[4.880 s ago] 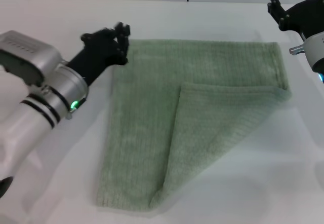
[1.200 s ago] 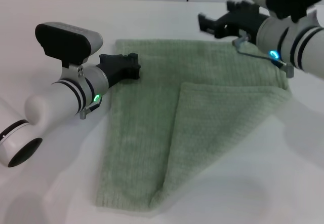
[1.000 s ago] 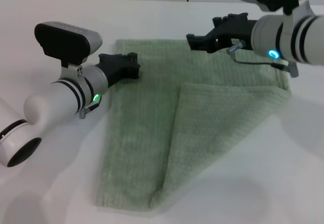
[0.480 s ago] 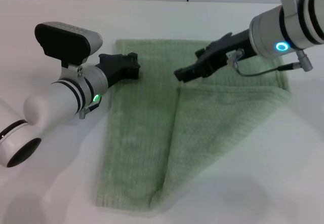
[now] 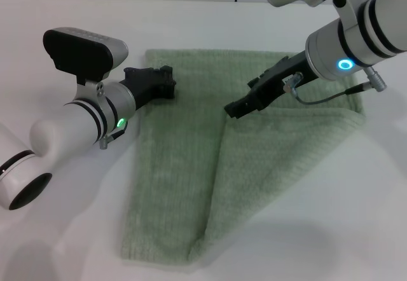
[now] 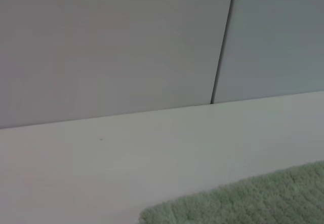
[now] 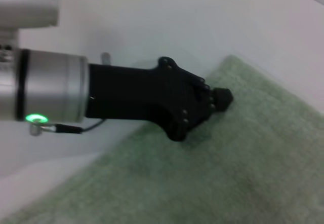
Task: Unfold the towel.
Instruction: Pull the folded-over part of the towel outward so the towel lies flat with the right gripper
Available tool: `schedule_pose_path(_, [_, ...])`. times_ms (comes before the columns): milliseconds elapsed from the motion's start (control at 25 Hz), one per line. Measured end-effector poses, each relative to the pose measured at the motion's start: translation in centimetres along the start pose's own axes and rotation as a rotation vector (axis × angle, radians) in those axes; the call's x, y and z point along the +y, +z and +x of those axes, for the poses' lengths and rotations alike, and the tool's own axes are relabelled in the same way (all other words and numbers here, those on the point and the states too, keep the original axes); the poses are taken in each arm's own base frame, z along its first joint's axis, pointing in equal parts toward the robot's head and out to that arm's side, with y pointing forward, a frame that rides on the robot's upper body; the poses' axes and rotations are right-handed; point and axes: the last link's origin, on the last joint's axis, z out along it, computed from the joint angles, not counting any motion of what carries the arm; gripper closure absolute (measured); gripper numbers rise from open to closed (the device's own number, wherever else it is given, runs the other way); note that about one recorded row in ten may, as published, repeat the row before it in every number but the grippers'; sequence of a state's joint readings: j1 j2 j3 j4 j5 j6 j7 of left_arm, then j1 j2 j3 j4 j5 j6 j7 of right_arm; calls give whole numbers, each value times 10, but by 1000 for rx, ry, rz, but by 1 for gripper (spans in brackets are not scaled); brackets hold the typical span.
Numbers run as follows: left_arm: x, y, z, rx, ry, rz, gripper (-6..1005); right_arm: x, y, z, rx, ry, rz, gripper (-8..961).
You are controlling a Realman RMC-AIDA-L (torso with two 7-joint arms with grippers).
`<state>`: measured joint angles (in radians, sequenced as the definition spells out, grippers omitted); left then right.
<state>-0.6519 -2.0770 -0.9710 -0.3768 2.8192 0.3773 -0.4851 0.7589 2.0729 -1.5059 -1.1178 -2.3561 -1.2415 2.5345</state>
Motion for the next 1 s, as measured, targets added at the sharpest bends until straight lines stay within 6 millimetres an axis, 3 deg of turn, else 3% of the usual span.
schedule_pose_path(1000, [1,1,2,4,0,-2,1001,-15,32,3,68,-60,34,197])
